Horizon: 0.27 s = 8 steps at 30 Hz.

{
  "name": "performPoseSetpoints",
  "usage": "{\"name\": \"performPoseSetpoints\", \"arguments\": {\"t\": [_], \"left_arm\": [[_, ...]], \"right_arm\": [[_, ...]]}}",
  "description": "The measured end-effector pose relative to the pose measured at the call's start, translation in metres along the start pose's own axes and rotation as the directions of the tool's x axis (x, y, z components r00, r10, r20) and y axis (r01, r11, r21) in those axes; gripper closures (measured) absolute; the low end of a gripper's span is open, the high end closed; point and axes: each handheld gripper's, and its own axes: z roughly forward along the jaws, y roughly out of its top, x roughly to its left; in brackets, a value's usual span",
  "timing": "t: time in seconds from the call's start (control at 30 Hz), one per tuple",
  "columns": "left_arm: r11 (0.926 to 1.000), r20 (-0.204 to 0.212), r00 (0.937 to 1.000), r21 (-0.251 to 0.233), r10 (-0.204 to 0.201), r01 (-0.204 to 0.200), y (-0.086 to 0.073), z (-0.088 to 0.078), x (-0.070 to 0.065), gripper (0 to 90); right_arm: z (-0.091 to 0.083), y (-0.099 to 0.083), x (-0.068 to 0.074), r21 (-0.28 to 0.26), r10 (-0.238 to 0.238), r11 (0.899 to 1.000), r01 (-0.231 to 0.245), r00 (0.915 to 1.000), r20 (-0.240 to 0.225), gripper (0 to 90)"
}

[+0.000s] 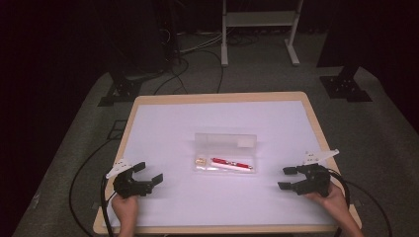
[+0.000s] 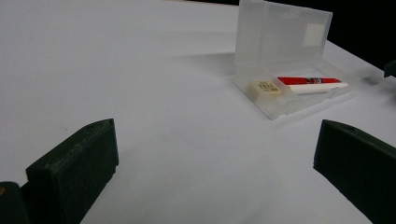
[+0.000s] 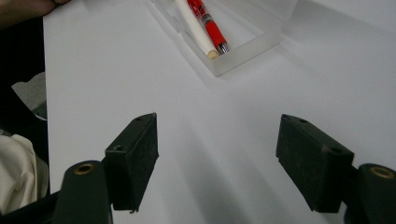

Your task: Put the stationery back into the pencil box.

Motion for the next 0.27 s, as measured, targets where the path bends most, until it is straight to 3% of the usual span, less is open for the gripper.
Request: {"name": "performPoseSetpoints", "arguments": {"t": [0.27], "left_arm": [[1.0000, -0.001, 1.0000, -0.002, -0.003, 0.003, 0.0001, 0.0001, 0.0002, 0.0]], "right_arm": [[-0.0036, -0.0092, 0.0099, -0.061, 0.000, 0.998, 0.001, 0.9997, 0.023, 26.5]]}}
